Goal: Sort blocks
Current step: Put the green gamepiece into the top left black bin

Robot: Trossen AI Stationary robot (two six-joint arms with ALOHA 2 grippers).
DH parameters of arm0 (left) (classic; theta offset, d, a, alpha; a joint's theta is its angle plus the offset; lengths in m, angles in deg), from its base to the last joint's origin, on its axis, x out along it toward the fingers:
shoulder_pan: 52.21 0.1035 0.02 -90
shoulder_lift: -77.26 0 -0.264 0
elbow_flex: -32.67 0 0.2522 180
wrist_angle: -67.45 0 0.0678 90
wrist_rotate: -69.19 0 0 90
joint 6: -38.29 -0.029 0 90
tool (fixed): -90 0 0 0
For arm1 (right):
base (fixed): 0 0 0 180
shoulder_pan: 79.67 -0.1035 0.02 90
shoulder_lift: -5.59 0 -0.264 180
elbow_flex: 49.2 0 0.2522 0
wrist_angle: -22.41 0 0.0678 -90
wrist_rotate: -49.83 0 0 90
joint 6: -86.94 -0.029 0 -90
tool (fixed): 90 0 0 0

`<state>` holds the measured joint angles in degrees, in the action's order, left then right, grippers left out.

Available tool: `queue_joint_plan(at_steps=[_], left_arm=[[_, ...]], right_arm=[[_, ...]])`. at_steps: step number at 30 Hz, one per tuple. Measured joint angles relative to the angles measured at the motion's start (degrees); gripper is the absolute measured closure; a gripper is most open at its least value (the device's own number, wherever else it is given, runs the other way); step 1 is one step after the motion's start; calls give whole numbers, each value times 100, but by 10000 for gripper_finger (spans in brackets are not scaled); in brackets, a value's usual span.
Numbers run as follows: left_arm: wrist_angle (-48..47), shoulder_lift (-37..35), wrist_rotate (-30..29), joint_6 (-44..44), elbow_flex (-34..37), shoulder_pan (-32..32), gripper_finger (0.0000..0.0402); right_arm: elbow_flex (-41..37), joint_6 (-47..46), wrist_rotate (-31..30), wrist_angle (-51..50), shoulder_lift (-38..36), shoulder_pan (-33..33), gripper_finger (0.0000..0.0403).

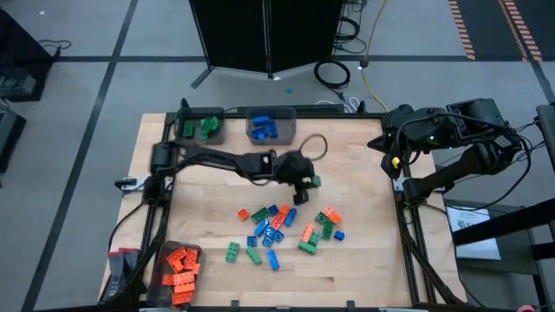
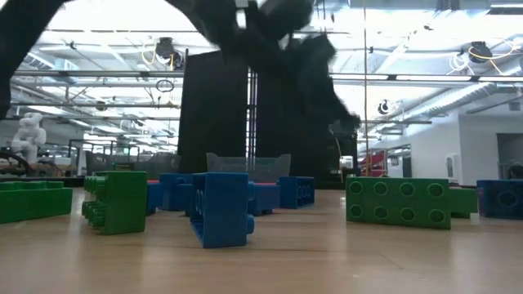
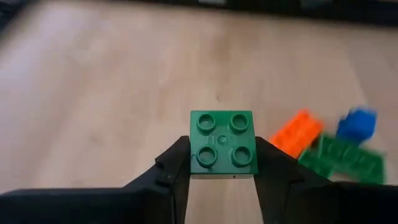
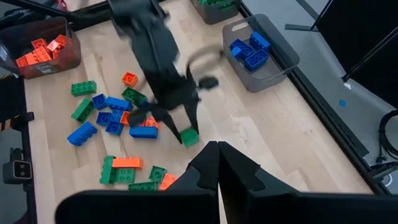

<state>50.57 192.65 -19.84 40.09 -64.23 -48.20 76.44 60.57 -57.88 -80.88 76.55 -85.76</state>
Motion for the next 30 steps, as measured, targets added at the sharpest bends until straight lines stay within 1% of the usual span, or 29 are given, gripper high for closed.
queue_joint_plan(at_steps=[4, 6, 10, 13, 15, 20, 25, 27, 30], left_arm=[[-579, -875, -545, 287, -192, 130, 280], [-845, -1328, -936, 311, -213, 241, 280], [-1710, -2108, -1968, 393, -213, 545, 280], [-2571, -2555, -2884, 684, -209, 852, 280], [-3062, -2758, -3251, 891, -209, 1096, 280], [-4253, -3014, -3737, 1434, -153, 1768, 280], [-5130, -3049, -3807, 1855, 51, 2532, 280], [-5208, -3069, -3800, 2015, 173, 2807, 280], [-5020, -3234, -3694, 2177, 538, 3212, 280]], right_arm=[[0, 26, -13, 4, -1, -2, 403], [0, 27, -20, 6, 0, 0, 403], [0, 27, -17, 19, 0, -1, 403], [0, 28, -20, 63, 0, 0, 403], [0, 26, -17, 80, 0, -1, 403], [0, 22, -17, 98, 0, 0, 403], [0, 6, -17, 98, 0, 0, 403], [0, 6, -17, 98, -2, 0, 403], [0, 6, -17, 100, 0, 0, 403]])
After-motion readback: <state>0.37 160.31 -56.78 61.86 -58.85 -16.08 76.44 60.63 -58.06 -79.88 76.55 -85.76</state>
